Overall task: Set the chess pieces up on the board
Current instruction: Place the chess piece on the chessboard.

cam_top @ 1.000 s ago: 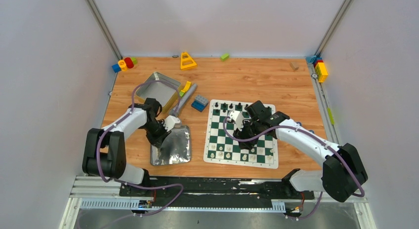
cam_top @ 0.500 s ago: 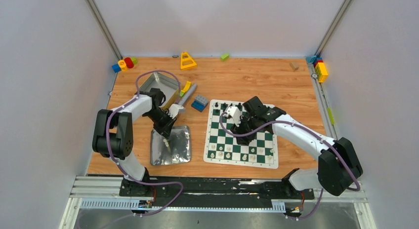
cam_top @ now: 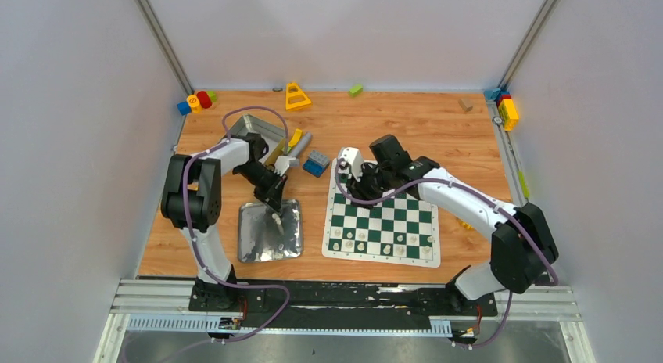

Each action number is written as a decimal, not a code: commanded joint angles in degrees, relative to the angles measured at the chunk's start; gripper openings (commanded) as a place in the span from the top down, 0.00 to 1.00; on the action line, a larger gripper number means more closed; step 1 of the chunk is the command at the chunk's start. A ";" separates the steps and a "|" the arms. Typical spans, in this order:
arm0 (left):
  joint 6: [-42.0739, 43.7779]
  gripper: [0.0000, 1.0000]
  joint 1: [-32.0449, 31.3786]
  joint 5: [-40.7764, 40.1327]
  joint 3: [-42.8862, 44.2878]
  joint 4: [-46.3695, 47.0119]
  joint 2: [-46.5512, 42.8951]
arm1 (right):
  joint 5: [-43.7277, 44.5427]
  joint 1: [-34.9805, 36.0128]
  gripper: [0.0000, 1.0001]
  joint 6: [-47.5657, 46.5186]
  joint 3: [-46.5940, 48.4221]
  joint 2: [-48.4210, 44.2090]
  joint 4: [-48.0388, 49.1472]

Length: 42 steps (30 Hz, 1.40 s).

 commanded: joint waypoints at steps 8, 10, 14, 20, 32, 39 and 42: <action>-4.31 1.00 -2.45 11.20 8.68 -3.96 7.06 | 4.75 13.13 0.57 1.60 7.49 9.45 16.93; -4.76 1.00 -2.49 11.61 9.02 -3.81 7.78 | 6.33 15.42 0.56 0.55 7.98 11.26 18.40; -5.23 1.00 -2.50 12.84 9.28 -3.89 8.75 | 10.19 20.25 0.55 -2.67 8.68 15.21 20.94; -5.68 1.00 -2.59 13.40 8.90 -3.47 8.88 | 14.19 23.62 0.54 -5.03 10.35 19.36 23.44; -5.94 1.00 -2.70 13.12 7.97 -3.43 8.21 | 19.35 26.59 0.52 -7.85 15.28 25.32 23.74; -5.85 1.00 -2.75 13.32 8.11 -3.69 8.21 | 20.15 27.30 0.53 -8.20 16.28 26.97 23.74; -5.71 1.00 -2.76 13.39 8.11 -3.87 8.09 | 20.57 27.36 0.56 -8.16 16.72 27.63 23.74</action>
